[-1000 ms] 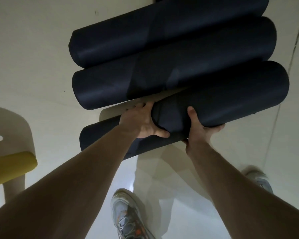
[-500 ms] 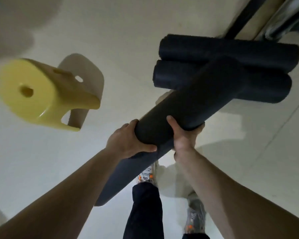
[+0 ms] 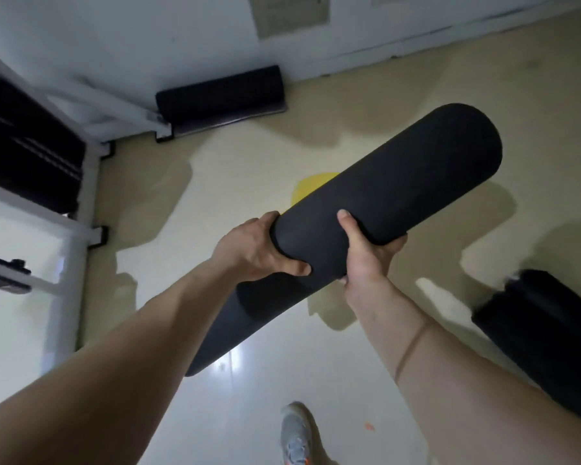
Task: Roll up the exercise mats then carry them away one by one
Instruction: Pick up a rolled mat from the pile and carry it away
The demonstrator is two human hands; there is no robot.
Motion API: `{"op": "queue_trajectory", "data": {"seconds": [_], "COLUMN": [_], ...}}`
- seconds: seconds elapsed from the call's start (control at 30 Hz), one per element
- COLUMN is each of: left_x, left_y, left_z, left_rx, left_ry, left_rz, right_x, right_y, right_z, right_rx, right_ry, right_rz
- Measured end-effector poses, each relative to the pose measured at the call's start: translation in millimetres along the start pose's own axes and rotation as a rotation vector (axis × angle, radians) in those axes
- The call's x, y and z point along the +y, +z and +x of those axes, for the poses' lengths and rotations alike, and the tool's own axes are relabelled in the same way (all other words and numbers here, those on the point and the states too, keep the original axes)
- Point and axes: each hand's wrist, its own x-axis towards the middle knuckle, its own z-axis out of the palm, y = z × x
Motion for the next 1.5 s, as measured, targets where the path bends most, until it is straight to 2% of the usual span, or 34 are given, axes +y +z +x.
{"op": "queue_trajectory", "data": {"seconds": [0.2, 0.5, 0.73, 1.03, 1.3, 1.5], "left_x": [-77.9, -151.0, -216.6, -324.1, -393.7, -437.6], "left_y": [-116.4, -216.5, -238.6, -249.2, -227.1, -227.1], "left_z": [64.7, 216.2, 360.6, 582.7, 763.3, 871.3], "left_rx": [0.075, 0.014, -0.094, -0.262, -0.407, -0.447], "left_ry": [-0.017, -0.063, -0.097, -0.068, -0.011, -0.038], "left_rz": [-0.038, -0.027, -0.052, -0.018, 0.063, 0.020], "right_x": [2.4, 24.3, 65.4, 143.9, 209.5, 239.3], "right_y": [159.7, 325.1, 425.0, 557.0, 639.0, 693.2], "right_z": [17.8, 125.4, 233.8, 398.5, 529.8, 613.9], "right_rx": [-0.047, -0.036, 0.004, 0.208, 0.399, 0.379], "right_ry": [0.016, 0.130, 0.163, 0.201, 0.171, 0.199], "right_rz": [-0.084, -0.111, -0.059, -0.066, -0.058, -0.103]}}
